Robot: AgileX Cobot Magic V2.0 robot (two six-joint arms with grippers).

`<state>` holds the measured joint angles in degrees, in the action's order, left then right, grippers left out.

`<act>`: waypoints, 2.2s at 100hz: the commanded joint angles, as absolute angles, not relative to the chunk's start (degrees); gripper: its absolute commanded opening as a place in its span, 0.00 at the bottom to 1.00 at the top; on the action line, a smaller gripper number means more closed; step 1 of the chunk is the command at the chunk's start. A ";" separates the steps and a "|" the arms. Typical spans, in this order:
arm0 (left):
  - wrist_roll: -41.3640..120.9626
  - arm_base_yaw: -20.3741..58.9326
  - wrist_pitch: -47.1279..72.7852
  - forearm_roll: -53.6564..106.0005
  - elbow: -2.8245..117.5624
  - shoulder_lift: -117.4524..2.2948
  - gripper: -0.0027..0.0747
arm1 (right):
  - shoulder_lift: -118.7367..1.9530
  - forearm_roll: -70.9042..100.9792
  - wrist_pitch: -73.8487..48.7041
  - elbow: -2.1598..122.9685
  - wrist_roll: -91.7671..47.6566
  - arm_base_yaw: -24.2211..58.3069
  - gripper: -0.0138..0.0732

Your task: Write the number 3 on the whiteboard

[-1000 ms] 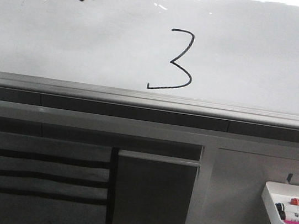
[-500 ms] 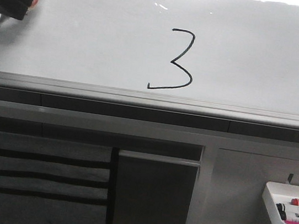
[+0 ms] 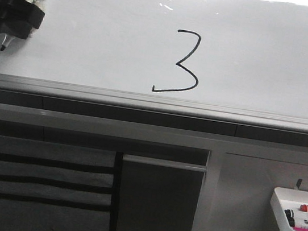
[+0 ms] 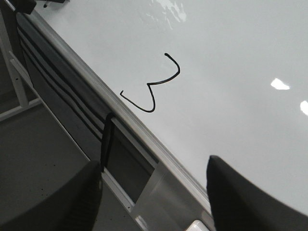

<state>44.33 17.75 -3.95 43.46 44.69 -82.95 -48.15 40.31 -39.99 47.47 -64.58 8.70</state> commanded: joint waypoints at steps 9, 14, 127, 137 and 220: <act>43.56 17.61 -5.45 44.17 45.93 -81.50 0.50 | -47.76 42.34 -36.36 48.84 -64.56 8.32 0.64; 43.56 17.49 -4.97 44.01 45.93 -80.72 0.59 | -47.76 42.34 -36.10 48.84 -64.09 8.23 0.64; 24.61 -4.62 11.30 29.63 26.16 -23.88 0.01 | -24.39 30.31 -27.32 34.62 -27.71 -9.04 0.08; 24.61 -4.62 7.76 30.36 22.75 -23.26 0.01 | -20.22 35.58 -17.94 29.66 -27.71 -9.04 0.08; 24.61 0.16 2.40 28.67 11.92 -13.21 0.01 | -18.56 37.25 -15.67 22.26 -27.71 -9.04 0.08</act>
<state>25.09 -0.86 9.34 29.29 11.96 -17.00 -18.20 36.28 -19.56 20.62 -27.12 -8.76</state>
